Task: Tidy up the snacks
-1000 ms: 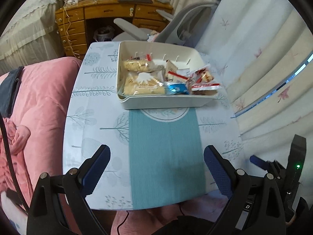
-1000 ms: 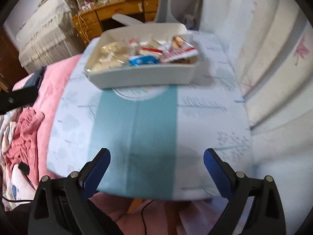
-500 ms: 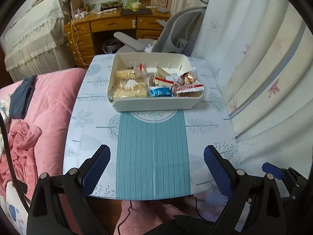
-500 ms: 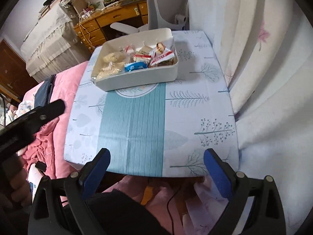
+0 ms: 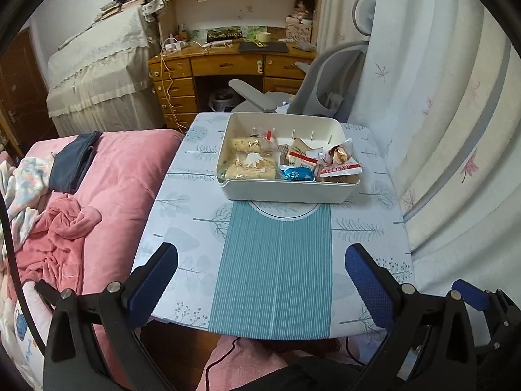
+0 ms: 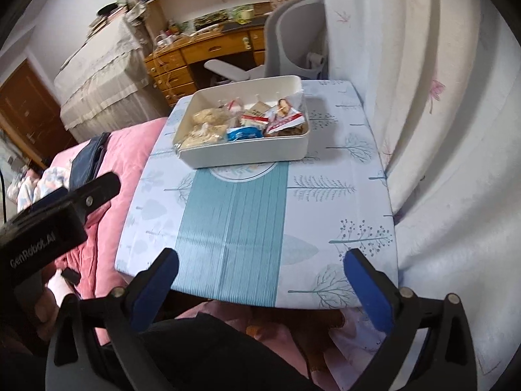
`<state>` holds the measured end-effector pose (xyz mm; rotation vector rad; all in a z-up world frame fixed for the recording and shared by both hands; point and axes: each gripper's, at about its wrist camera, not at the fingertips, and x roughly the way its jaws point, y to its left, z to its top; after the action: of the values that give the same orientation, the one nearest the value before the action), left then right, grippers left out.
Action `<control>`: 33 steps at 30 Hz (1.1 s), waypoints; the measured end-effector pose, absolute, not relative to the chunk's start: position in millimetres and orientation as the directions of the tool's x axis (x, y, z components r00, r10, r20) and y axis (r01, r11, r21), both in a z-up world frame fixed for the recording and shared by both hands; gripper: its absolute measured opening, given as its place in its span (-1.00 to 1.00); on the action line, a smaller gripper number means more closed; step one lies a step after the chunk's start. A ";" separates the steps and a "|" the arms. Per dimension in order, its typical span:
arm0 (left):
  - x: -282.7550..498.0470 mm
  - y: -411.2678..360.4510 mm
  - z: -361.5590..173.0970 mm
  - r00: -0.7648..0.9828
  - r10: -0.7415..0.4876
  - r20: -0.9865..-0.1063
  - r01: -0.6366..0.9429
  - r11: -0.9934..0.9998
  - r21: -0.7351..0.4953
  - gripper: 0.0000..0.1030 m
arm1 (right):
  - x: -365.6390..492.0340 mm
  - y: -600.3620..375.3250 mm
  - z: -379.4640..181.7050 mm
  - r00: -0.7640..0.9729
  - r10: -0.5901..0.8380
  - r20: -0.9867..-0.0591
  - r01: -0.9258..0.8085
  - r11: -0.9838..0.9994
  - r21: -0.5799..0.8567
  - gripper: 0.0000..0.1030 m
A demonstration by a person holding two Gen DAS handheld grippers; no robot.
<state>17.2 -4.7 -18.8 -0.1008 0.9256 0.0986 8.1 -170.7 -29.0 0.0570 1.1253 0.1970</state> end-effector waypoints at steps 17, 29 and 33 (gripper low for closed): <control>10.0 -10.0 -17.1 0.610 0.074 -0.789 -0.149 0.989 -0.023 0.98 | 9.3 -170.4 -26.9 0.456 0.189 -0.870 -0.139 0.980 0.140 1.00; 19.2 -21.1 -17.1 0.622 0.065 -0.780 -0.119 0.993 -0.013 0.98 | 15.7 -183.8 -30.4 0.462 0.166 -0.871 -0.088 0.986 0.141 1.00; 22.1 -23.4 -17.2 0.622 0.062 -0.781 -0.114 0.993 -0.012 0.98 | 18.2 -187.0 -31.0 0.459 0.164 -0.873 -0.081 0.986 0.143 1.00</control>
<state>22.1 -23.4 -17.2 -0.0627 0.8945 0.1011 18.2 -187.0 -31.0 0.0847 1.0834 0.1515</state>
